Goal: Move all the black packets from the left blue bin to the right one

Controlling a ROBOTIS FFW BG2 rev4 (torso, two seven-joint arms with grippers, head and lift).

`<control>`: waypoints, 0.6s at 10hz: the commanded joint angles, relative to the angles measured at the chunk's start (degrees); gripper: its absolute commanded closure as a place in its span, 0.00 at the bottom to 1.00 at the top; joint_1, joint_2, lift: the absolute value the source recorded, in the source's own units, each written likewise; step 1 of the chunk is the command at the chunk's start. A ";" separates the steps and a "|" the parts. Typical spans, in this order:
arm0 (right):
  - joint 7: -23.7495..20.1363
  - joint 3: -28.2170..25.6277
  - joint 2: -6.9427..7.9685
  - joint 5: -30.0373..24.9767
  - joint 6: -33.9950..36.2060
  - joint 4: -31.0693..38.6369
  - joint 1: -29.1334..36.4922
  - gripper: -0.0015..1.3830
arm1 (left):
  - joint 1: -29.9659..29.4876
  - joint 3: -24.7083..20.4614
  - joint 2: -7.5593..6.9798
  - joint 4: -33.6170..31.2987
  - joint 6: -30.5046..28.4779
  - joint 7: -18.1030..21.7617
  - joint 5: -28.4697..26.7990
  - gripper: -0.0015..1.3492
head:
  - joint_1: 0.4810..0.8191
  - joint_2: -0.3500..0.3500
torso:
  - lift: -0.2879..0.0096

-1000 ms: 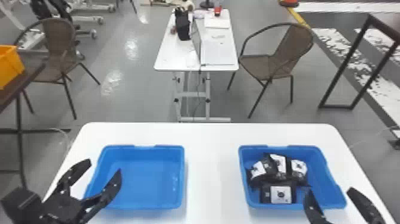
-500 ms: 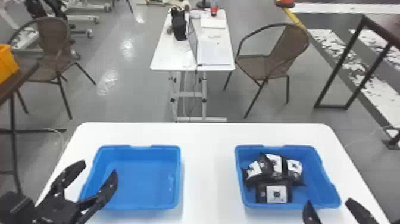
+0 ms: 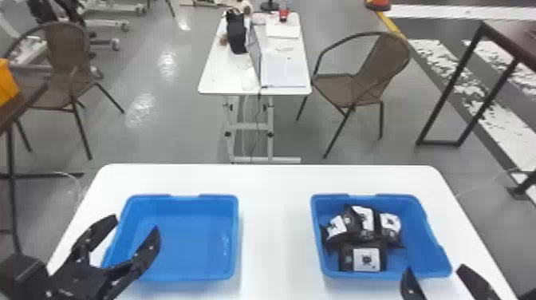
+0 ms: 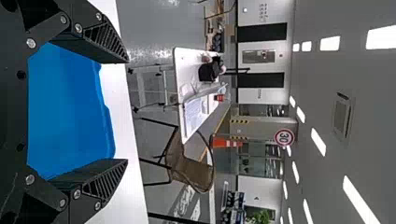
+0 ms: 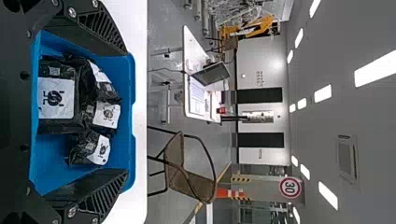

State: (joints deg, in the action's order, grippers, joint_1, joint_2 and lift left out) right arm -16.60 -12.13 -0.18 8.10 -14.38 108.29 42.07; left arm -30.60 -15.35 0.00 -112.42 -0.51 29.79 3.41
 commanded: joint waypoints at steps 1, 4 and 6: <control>-0.01 0.00 0.23 0.16 0.05 -0.09 -0.15 0.10 | 0.02 0.15 0.15 0.00 -0.63 0.01 0.19 0.23 | 0.63 0.45 | 0.97; -0.01 0.00 0.23 0.69 0.14 -0.18 -0.24 0.10 | 0.19 0.67 0.15 0.00 -1.95 0.01 1.16 0.23 | 0.63 0.44 | 0.97; -0.01 0.00 0.23 0.77 0.14 -0.18 -0.24 0.10 | 0.37 0.85 0.15 0.00 -2.48 0.01 1.16 0.23 | 0.63 0.43 | 0.97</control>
State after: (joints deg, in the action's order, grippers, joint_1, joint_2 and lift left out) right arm -16.60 -12.13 -0.18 8.84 -14.20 108.10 41.81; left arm -30.30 -14.53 0.00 -112.41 -2.81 29.79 4.57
